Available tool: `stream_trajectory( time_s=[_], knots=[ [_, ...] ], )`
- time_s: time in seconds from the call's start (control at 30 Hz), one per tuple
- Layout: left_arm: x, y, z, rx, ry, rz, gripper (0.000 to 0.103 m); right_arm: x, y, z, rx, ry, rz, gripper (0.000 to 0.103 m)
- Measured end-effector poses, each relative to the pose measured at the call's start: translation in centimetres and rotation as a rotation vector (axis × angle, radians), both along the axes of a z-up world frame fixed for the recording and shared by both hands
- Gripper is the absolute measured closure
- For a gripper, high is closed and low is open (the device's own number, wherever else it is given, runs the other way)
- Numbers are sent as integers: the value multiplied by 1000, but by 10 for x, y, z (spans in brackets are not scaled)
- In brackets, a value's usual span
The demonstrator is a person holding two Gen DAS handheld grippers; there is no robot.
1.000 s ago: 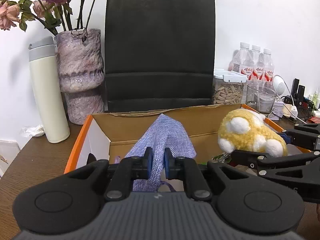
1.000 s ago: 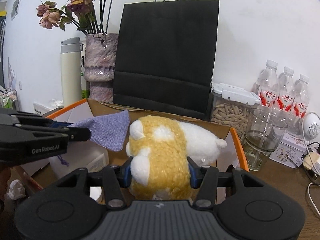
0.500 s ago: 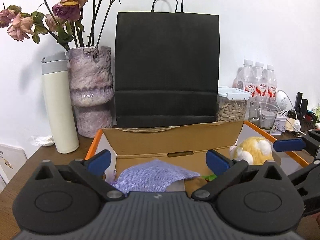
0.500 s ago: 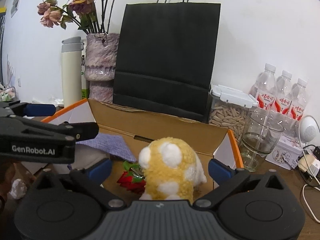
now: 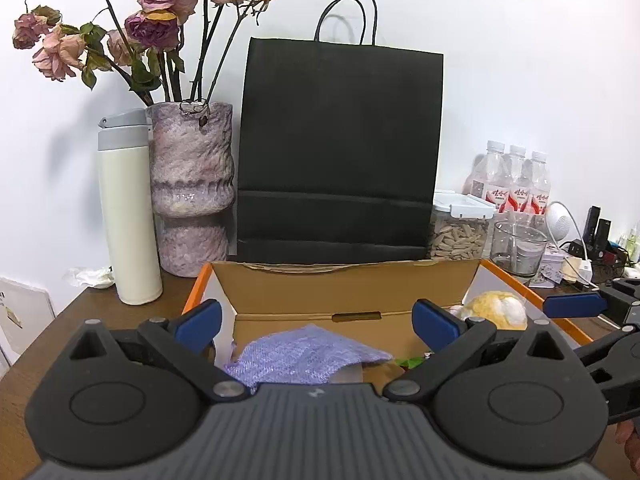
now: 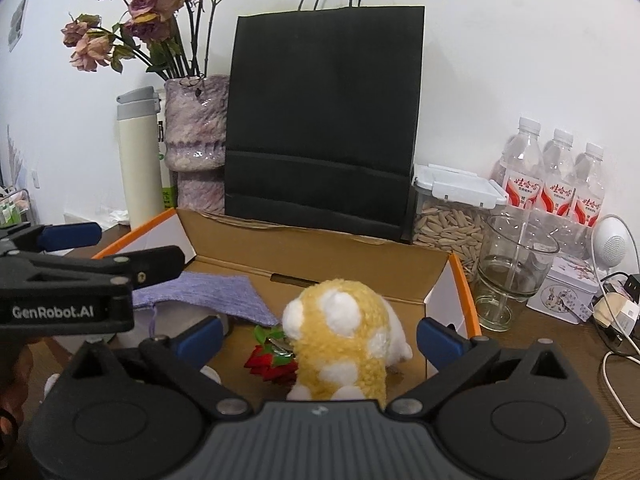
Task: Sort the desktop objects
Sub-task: 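Open both grippers to drop the pouch and plush toy into the box, then withdraw both grippers from the box toward the items on the table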
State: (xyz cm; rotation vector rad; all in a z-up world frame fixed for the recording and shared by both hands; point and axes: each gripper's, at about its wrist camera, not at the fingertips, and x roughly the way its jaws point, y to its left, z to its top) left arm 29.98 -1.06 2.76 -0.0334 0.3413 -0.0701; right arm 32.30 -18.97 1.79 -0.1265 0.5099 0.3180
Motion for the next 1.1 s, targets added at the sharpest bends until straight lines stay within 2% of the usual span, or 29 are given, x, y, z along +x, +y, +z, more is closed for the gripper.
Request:
stream_trajectory(
  time_s=[0.17,0.53,1.1],
  knots=[
    [-6,3,1,-30,-5,-26,0,-7,2,5,-3,-18,4,0],
    [-27,12,13,-57,-56,7,0,-28,-6,15,-1,-49,-2,0],
    [-62,18,14,-65,-54,-21,0,-69,-11,21,-14,-75,31,0]
  ],
)
